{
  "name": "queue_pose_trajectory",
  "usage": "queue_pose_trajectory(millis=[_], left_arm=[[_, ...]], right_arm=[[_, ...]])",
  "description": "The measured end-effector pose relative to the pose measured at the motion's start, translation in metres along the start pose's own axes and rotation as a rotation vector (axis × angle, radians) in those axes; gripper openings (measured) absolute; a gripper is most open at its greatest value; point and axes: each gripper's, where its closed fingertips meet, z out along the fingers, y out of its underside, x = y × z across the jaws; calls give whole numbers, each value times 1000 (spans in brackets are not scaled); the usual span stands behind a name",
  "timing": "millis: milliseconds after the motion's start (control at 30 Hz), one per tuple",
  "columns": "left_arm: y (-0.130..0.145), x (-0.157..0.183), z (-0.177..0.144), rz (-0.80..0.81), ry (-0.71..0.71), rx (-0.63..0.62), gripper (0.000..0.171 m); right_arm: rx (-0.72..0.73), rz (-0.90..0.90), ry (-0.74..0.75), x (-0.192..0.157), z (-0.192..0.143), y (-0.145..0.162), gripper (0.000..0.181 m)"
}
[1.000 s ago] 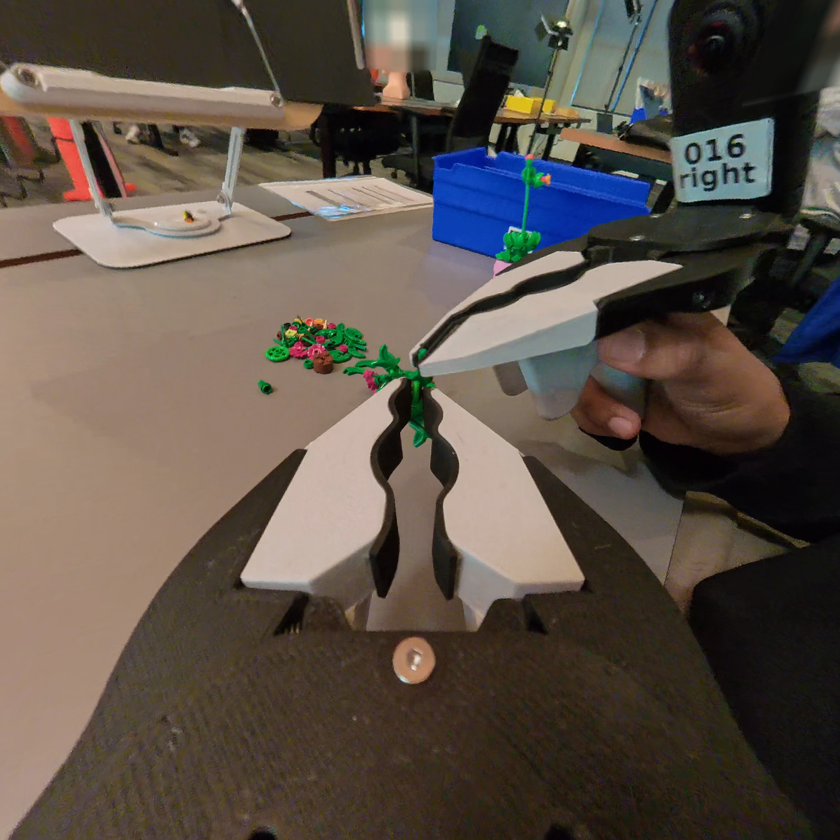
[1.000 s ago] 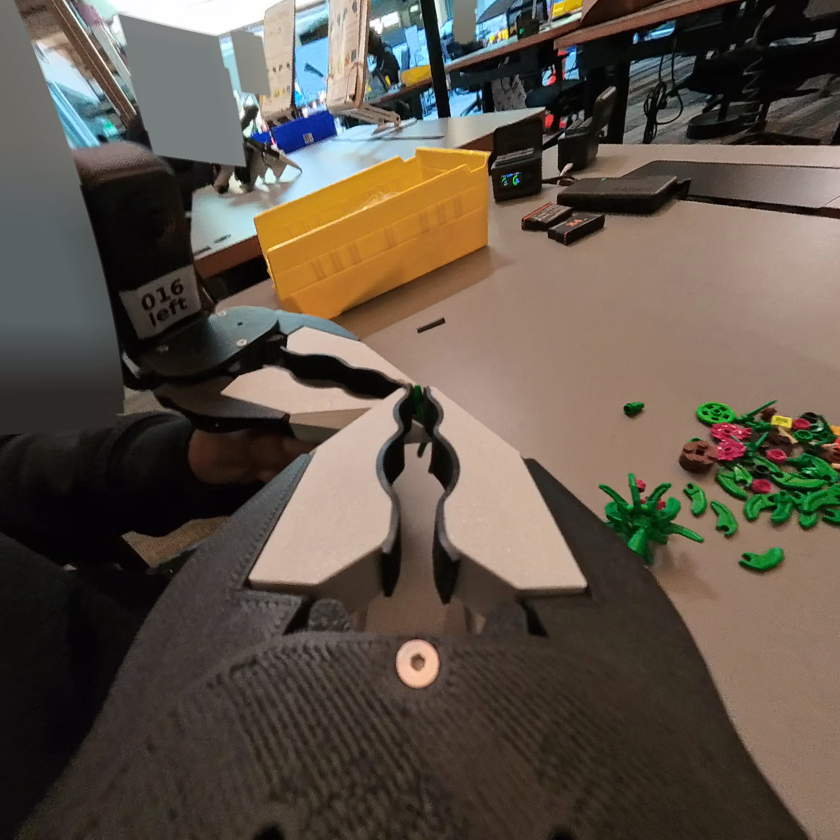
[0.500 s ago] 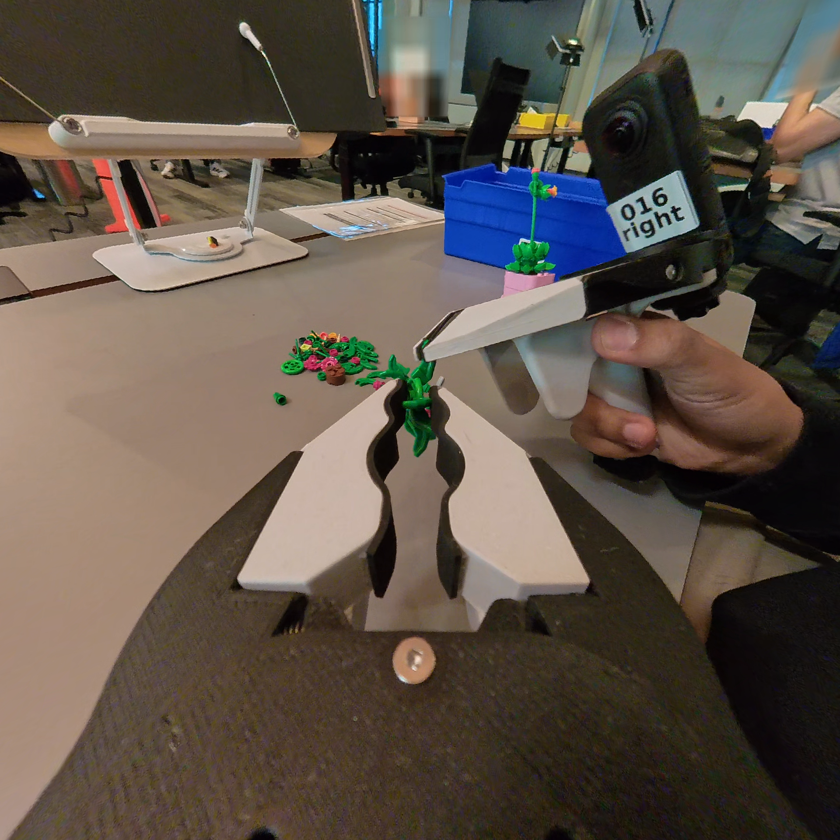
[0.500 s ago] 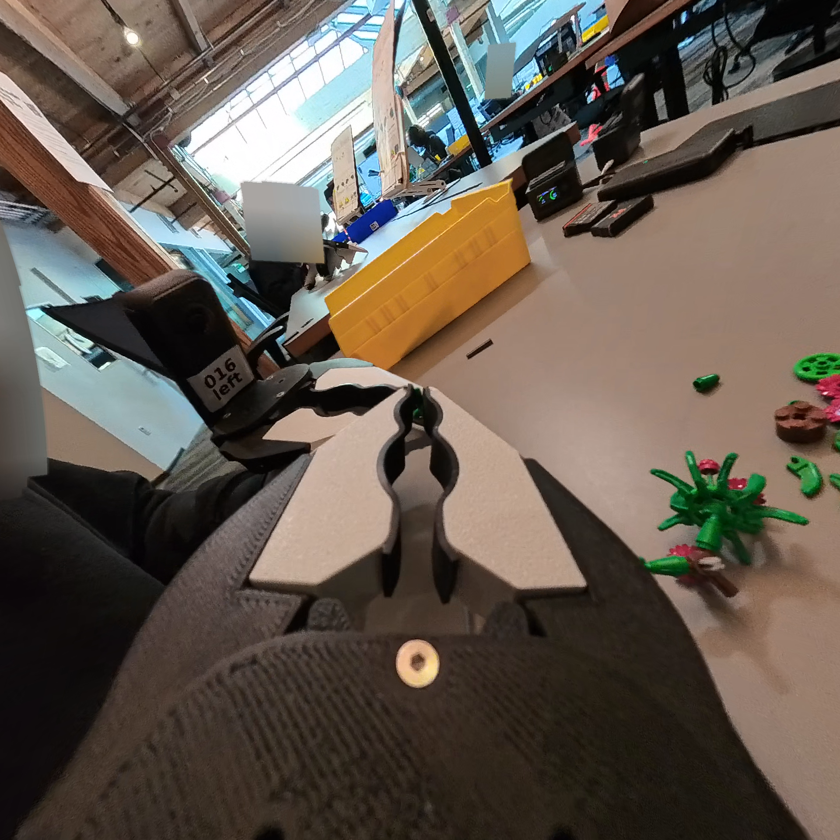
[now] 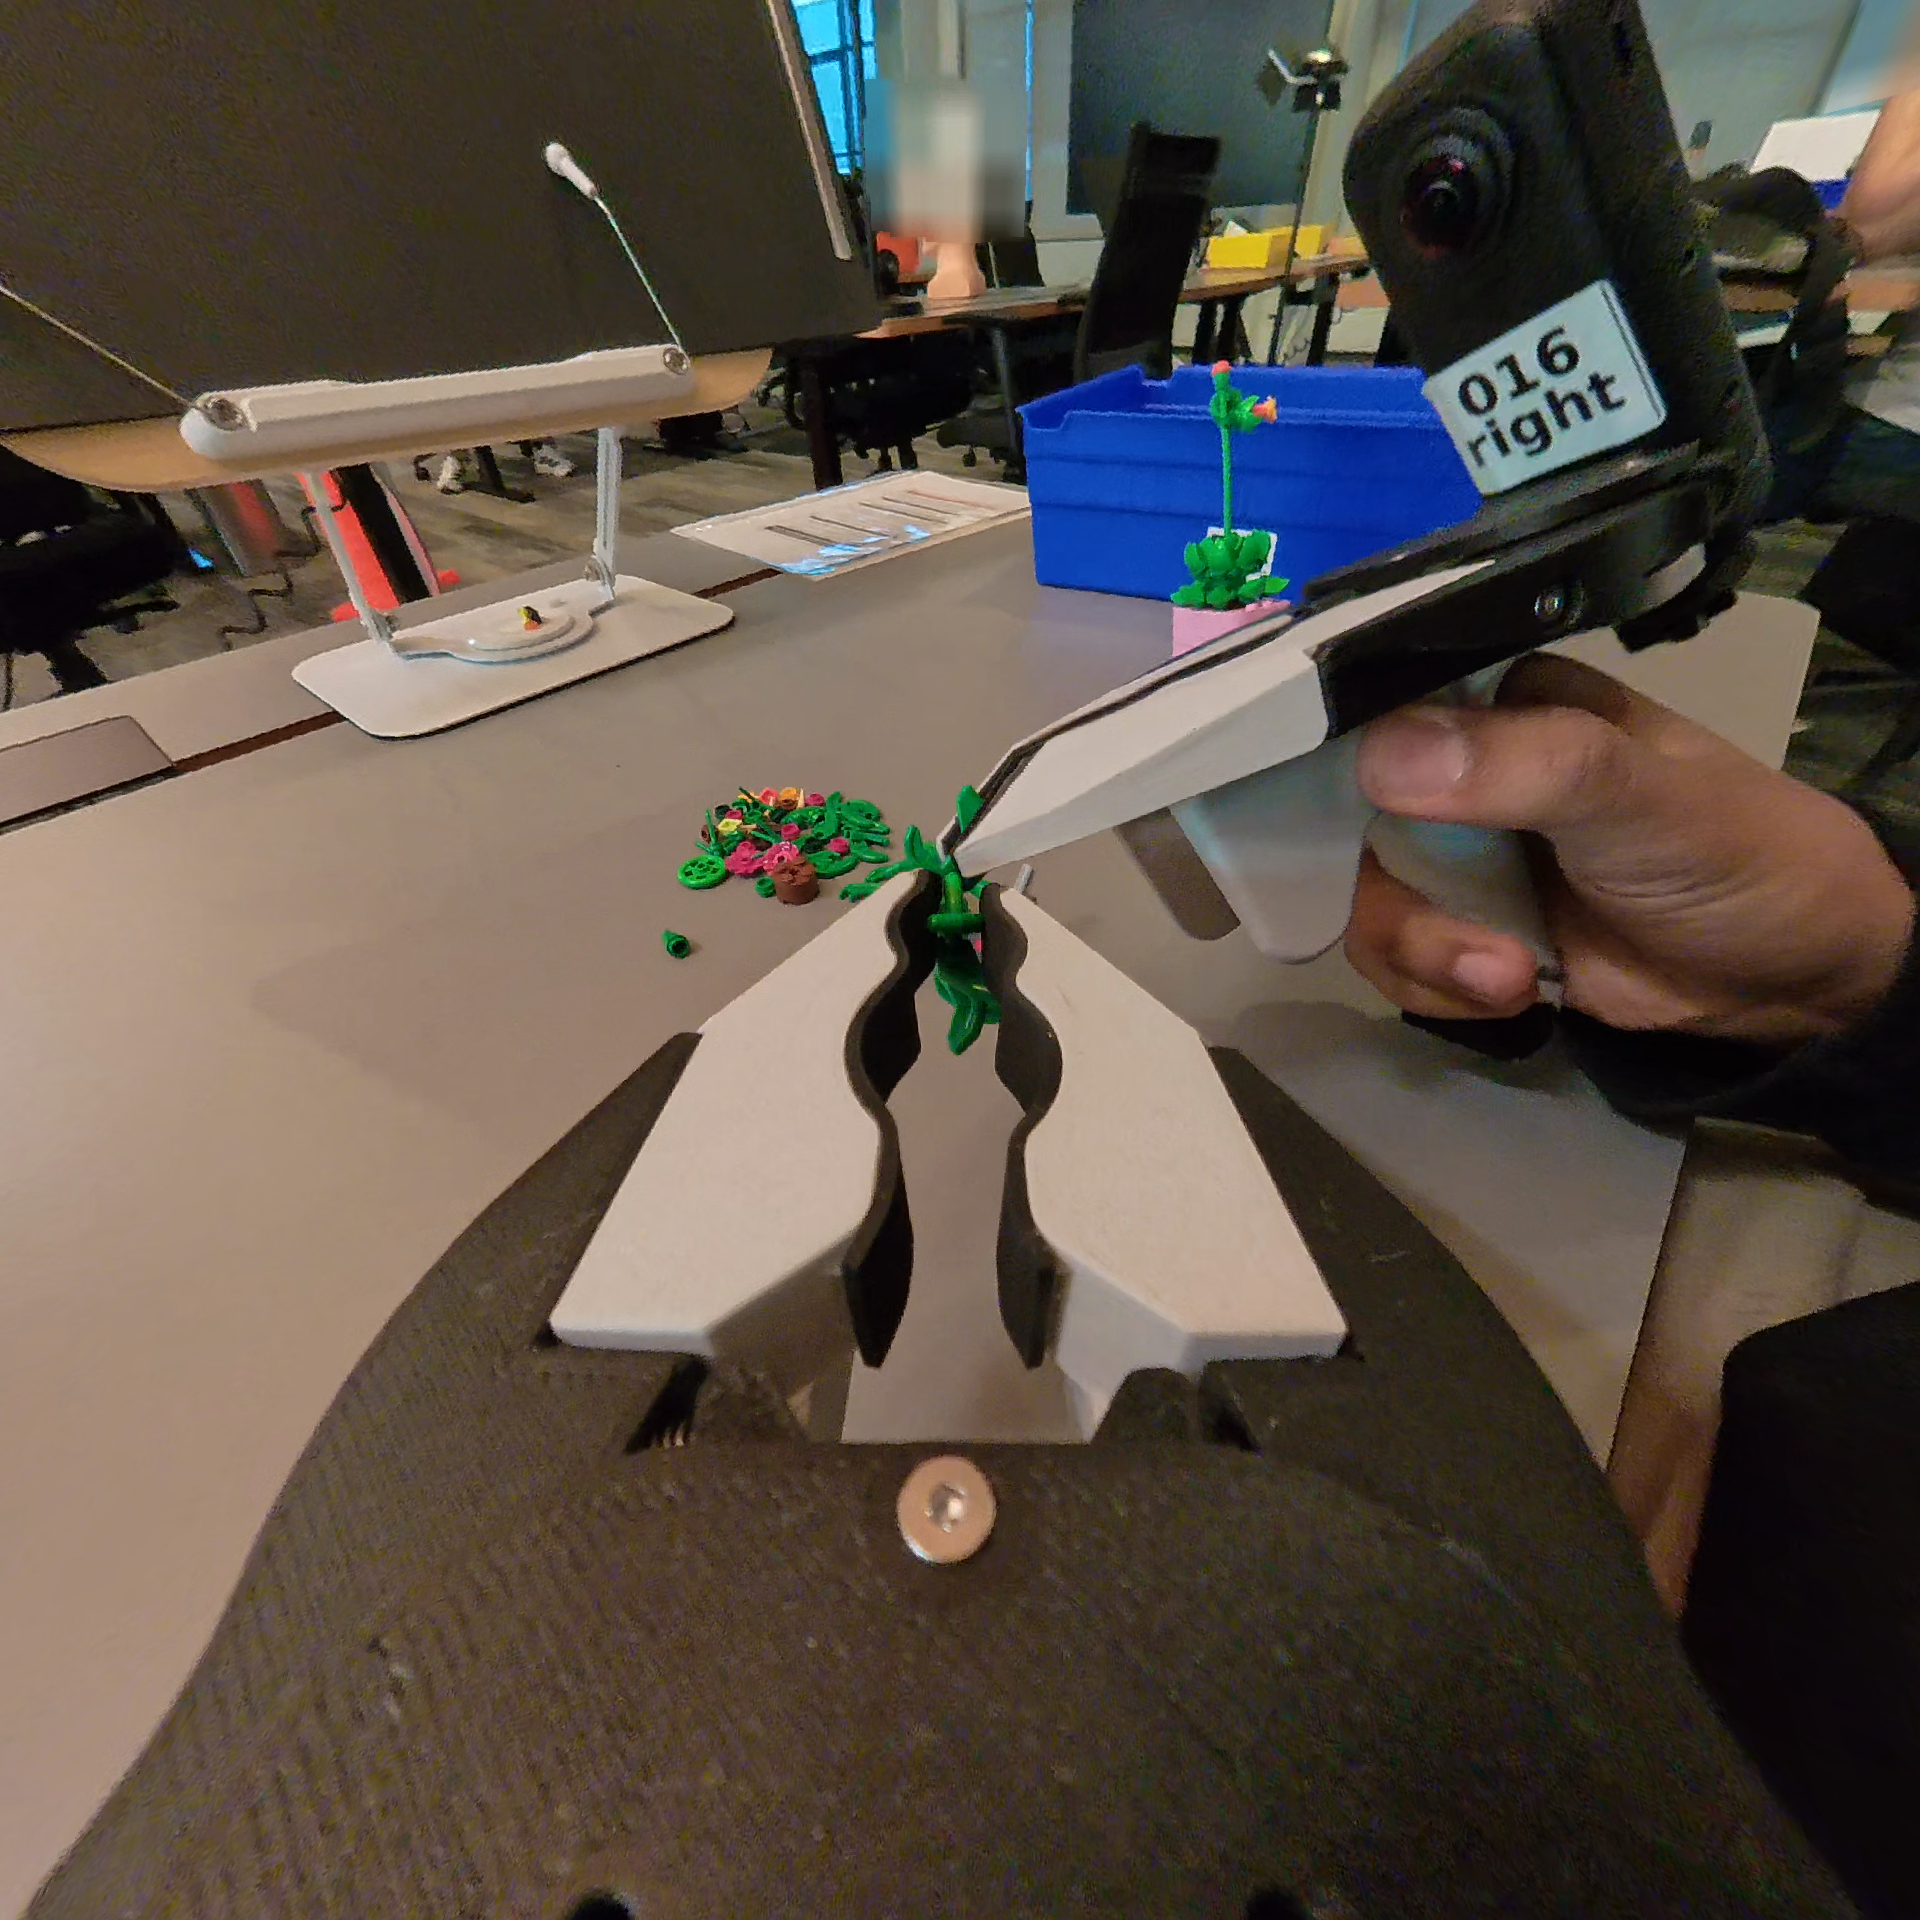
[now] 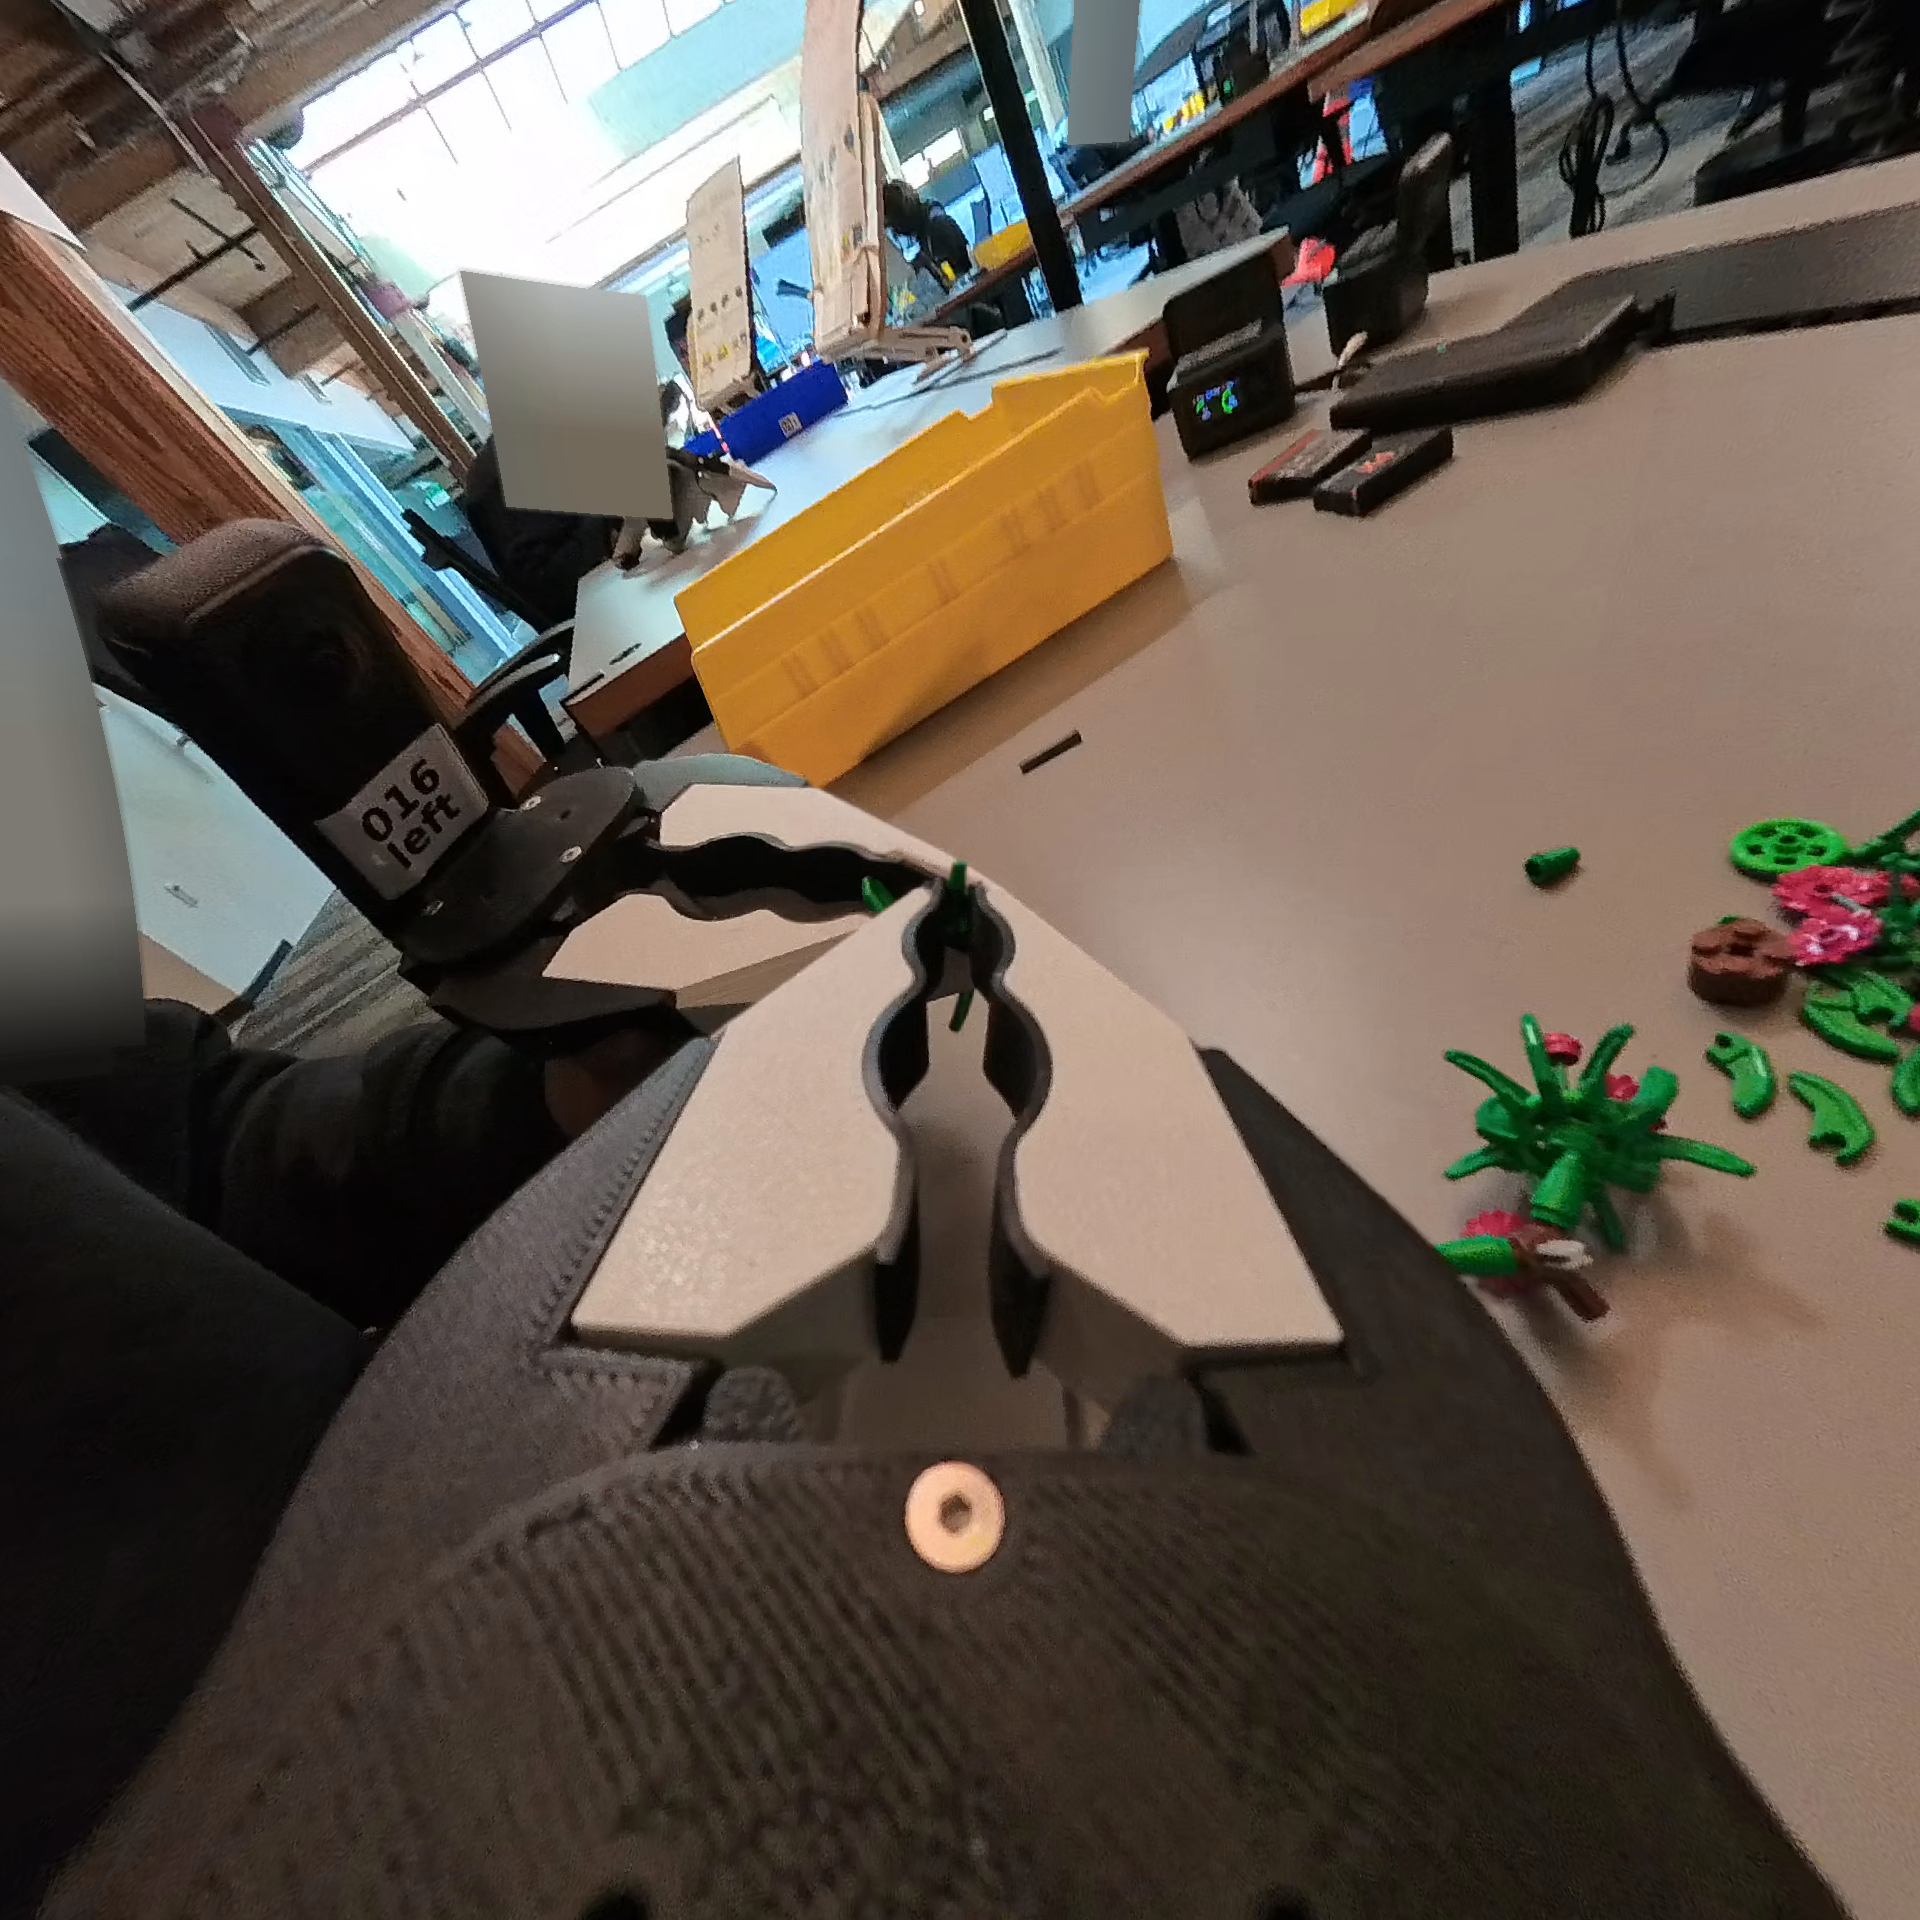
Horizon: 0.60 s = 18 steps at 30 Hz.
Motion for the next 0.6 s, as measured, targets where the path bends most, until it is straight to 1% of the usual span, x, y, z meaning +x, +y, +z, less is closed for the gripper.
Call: queue_pose_trajectory(millis=[67,100,167,233,267,300,333,400,533,600], left_arm=[[1,3,0,-18,35,-9,3],[-1,5,0,-43,65,5,3],[-7,12,-2,-128,146,37,3],[-7,10,-3,-175,186,38,3],[-6,9,-5,-188,213,48,3],[-9,6,-8,-224,231,73,3],[-14,3,-11,-264,244,99,3],[-21,-2,-14,-303,245,130,3],[-9,-4,-8,-320,223,100,3],[-10,-2,-7,-349,239,104,3]], right_arm=[[-32,65,-20,0,-2,1,0],[-35,127,-60,-2,-5,1,0],[-17,295,-191,-8,-12,-4,0],[69,489,-404,-22,-26,-23,0],[113,573,-477,-23,-35,-33,0],[130,600,-474,-17,-40,-37,0],[125,564,-401,-7,-42,-35,0],[93,420,-197,15,-43,-32,0],[31,109,274,67,-43,-45,0],[-6,17,492,99,-41,-52,0]])
